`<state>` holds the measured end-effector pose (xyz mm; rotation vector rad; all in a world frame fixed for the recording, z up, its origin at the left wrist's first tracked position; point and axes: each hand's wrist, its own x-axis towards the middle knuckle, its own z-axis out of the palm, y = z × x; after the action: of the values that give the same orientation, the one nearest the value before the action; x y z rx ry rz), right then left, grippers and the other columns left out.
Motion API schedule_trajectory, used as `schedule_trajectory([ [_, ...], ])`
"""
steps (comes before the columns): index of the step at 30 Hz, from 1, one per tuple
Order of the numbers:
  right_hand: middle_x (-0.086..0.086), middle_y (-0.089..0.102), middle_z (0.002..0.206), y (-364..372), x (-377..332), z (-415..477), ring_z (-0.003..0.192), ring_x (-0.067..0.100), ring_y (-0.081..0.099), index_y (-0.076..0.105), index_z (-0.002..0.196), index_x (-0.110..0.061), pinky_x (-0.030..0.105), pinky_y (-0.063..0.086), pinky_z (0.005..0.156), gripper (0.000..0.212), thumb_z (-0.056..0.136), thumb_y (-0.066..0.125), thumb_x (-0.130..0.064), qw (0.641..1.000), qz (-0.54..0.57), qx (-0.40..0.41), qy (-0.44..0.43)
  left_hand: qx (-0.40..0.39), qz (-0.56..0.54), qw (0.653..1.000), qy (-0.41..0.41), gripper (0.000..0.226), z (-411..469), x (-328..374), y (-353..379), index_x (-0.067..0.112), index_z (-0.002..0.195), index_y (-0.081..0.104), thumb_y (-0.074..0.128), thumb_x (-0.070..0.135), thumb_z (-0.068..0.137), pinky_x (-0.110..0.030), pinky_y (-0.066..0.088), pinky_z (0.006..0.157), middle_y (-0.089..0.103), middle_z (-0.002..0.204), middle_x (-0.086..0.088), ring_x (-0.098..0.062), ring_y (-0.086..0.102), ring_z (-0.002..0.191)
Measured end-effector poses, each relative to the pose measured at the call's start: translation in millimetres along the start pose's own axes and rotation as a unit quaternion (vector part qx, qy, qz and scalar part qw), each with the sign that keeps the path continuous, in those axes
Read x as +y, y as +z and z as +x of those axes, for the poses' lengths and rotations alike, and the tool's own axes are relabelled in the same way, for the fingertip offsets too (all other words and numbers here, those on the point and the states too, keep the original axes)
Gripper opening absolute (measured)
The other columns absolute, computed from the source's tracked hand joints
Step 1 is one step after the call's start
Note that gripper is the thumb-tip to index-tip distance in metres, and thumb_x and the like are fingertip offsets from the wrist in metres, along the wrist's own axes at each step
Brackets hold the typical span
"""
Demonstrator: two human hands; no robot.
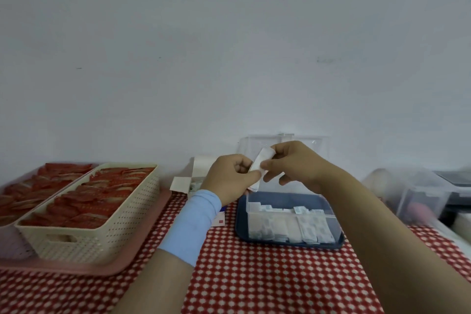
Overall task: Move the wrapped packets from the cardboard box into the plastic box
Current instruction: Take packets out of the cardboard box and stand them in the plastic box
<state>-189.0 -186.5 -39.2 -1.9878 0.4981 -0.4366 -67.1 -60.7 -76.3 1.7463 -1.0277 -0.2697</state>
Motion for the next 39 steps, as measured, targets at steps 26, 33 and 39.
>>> schedule_trajectory([
  [26,0.005,0.064,0.076,2,70,29,0.062,0.017,0.053,0.068,0.085,-0.008,0.023,0.036,0.048,0.008,0.085,0.068,-0.015,0.929,-0.296,-0.096,0.200,-0.314,0.545,0.769,0.113,0.045,15,-25,41,0.026,0.083,0.072,0.043,0.060,0.080,-0.040,0.039,0.102,0.068,0.089,0.004,-0.022,0.058,0.091],
  [33,0.000,0.050,0.071,20,88,38,0.064,0.014,0.047,0.047,0.071,-0.016,0.028,0.042,0.068,0.030,0.092,0.063,-0.030,0.903,-0.381,-0.071,0.185,-0.330,0.561,0.747,0.137,0.054,15,-30,44,0.018,0.076,0.069,0.033,0.058,0.079,-0.042,0.022,0.114,0.066,0.081,-0.001,-0.021,0.056,0.092],
  [39,0.001,0.045,0.074,23,85,42,0.088,0.021,0.052,0.057,0.100,-0.011,0.030,0.047,0.083,0.026,0.087,0.071,-0.030,0.876,-0.443,-0.080,0.173,-0.322,0.573,0.740,0.138,0.044,17,-35,48,0.018,0.078,0.070,0.041,0.048,0.089,-0.043,0.022,0.114,0.067,0.082,0.001,-0.020,0.056,0.094],
])
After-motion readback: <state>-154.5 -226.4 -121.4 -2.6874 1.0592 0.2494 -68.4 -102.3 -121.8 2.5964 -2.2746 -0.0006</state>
